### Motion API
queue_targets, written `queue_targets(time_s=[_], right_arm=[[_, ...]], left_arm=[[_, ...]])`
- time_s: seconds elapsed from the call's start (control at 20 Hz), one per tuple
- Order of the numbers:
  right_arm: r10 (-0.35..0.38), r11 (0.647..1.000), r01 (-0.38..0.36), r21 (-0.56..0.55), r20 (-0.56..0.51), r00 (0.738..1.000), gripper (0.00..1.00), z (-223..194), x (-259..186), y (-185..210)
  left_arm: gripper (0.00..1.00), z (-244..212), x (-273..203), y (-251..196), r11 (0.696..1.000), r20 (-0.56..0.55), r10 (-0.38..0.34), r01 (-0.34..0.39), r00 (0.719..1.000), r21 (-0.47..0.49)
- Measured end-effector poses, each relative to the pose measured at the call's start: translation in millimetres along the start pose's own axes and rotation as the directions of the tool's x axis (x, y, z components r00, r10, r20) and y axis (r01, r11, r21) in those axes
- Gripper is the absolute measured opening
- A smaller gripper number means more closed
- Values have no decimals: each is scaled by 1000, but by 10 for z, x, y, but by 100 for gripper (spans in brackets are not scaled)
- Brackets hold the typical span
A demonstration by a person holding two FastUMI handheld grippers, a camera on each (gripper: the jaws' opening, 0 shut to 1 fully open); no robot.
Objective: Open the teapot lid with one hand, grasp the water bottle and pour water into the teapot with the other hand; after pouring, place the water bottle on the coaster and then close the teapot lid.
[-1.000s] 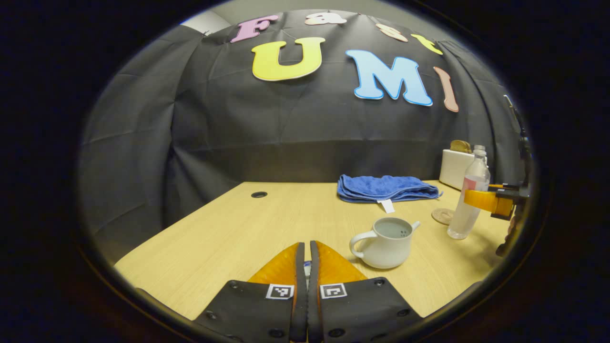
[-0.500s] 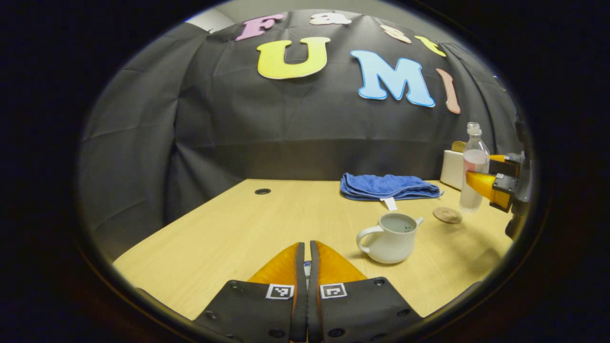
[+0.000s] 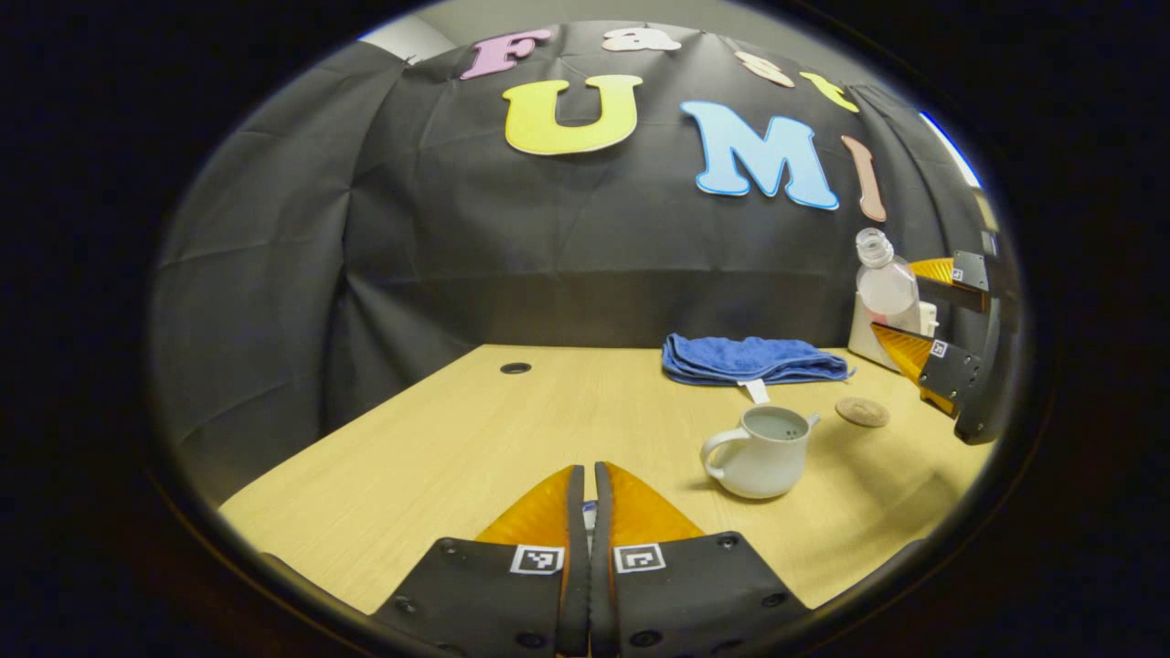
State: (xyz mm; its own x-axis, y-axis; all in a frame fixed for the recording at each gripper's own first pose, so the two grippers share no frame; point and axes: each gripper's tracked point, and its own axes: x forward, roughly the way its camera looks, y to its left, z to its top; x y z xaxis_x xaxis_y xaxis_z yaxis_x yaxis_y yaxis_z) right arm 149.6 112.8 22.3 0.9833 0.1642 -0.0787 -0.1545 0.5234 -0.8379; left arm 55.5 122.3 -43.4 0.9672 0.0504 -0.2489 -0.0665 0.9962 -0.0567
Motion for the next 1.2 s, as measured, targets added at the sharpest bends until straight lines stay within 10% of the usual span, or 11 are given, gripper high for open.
queue_targets(time_s=[0.25,0.7,0.95,1.2], right_arm=[[-10,973,22,-232,53,999,73,105,57,85],[51,803,47,-594,147,988,73,258,152,222],[103,694,38,-719,151,983,73,232,244,354],[118,659,25,-752,137,984,73,232,317,367]], left_arm=[[6,2,-26,66,1000,4,9,-9,1000,-8],[9,-12,-40,169,1000,4,22,-22,1000,-16],[6,-9,-48,181,1000,6,20,-20,1000,-20],[6,-4,-69,197,999,5,17,-17,1000,-29]])
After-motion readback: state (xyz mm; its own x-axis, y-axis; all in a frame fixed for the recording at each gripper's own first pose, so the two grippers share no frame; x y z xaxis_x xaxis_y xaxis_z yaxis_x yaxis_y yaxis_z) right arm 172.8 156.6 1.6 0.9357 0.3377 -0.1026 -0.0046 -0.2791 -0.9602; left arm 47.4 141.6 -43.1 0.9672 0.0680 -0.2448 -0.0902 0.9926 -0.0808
